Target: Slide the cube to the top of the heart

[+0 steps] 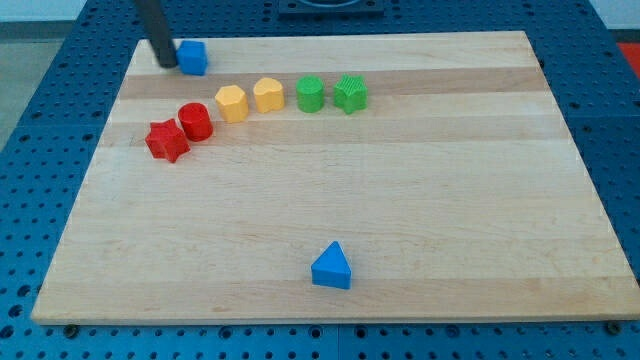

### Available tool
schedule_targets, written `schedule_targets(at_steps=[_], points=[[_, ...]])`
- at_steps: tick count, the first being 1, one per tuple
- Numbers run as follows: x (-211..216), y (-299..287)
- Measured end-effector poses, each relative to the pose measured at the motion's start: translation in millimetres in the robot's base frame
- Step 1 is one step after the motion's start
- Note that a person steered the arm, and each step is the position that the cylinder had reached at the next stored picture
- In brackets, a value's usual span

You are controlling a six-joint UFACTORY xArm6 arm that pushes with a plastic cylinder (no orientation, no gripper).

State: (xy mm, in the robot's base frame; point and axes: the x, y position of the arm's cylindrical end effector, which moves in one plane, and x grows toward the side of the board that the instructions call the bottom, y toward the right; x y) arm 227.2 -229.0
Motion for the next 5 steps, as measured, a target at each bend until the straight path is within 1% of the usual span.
schedule_targets(at_steps=[2,3,5], points=[[9.5,-6.4],[16.1,17.9],[18.6,119.2]])
